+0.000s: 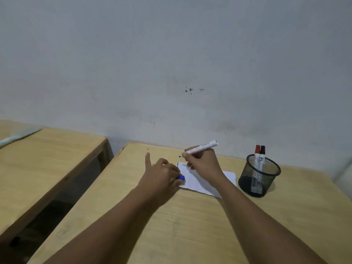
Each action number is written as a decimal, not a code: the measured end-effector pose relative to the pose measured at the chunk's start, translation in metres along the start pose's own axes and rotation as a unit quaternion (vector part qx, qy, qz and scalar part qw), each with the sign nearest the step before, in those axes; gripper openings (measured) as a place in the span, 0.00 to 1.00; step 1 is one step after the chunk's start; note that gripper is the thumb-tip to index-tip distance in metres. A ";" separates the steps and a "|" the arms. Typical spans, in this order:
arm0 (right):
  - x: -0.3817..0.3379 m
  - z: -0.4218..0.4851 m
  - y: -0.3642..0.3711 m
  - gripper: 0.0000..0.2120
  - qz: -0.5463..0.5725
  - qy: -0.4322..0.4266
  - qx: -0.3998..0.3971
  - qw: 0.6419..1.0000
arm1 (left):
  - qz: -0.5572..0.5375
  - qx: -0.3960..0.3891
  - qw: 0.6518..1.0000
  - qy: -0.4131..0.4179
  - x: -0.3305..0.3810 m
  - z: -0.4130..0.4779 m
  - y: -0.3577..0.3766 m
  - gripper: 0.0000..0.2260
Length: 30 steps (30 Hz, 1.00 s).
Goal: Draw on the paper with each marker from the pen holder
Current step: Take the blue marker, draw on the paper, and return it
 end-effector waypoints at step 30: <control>0.042 0.029 0.023 0.16 -0.063 0.014 0.056 0.996 | -0.123 0.020 0.991 -0.050 -0.015 -0.006 0.029 0.15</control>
Point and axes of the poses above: each hand's wrist, its own z-axis towards the middle knuckle, its own y-axis out of the palm, x = y × z, the point moved 2 cm from there along z, towards the middle knuckle, and after that the axes turned 15 degrees about y, right-handed, at the moved point
